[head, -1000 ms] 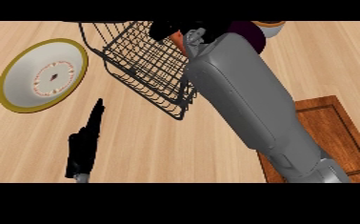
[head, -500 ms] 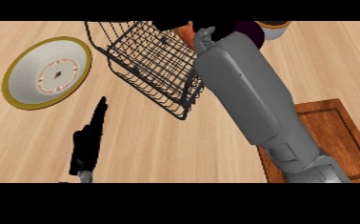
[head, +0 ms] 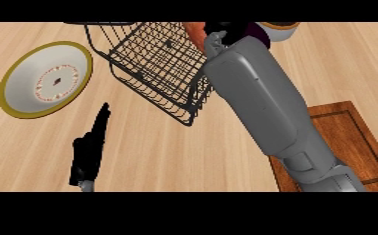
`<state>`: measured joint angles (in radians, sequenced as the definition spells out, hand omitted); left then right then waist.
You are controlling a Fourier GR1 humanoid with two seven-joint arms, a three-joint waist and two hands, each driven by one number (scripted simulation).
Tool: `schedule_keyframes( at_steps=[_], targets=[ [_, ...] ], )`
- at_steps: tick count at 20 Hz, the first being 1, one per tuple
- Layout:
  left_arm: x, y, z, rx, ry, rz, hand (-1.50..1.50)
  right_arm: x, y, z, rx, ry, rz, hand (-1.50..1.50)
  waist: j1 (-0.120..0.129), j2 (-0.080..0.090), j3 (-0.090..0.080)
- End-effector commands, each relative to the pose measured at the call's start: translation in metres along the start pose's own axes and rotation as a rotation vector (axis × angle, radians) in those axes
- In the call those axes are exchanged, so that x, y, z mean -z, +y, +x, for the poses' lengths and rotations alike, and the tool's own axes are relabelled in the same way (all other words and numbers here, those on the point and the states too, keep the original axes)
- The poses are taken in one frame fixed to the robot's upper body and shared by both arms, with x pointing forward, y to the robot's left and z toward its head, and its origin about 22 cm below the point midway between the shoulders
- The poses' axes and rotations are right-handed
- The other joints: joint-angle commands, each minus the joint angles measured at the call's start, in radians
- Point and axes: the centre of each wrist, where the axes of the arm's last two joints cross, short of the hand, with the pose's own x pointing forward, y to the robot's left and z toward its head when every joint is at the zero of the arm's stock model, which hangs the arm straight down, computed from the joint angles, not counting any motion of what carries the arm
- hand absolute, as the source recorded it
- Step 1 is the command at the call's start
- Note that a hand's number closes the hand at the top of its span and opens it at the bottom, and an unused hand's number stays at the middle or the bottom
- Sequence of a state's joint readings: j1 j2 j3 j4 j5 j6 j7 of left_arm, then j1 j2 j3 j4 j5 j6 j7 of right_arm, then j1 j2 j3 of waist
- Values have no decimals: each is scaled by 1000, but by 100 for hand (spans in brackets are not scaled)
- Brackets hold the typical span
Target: Pick the sweet potato from the cutting board and place it in the tiered basket
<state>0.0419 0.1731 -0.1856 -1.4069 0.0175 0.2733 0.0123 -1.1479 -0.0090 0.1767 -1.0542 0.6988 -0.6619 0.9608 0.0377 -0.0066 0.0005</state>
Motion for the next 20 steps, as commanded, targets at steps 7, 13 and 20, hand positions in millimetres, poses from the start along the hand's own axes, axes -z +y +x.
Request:
schedule_keyframes(
  at_steps=[7,13,20],
  targets=[
    [-16,30,-21,-15,90,66,0,14,-49,-11,139,108,-348,-150,-89,-20,-1],
    [-33,24,-32,-32,110,108,0,6,-130,-36,164,121,-405,-150,-125,-29,1],
    [-29,31,-31,-39,108,147,0,-45,-209,-66,159,100,-355,-150,-161,-30,0]
  ],
)
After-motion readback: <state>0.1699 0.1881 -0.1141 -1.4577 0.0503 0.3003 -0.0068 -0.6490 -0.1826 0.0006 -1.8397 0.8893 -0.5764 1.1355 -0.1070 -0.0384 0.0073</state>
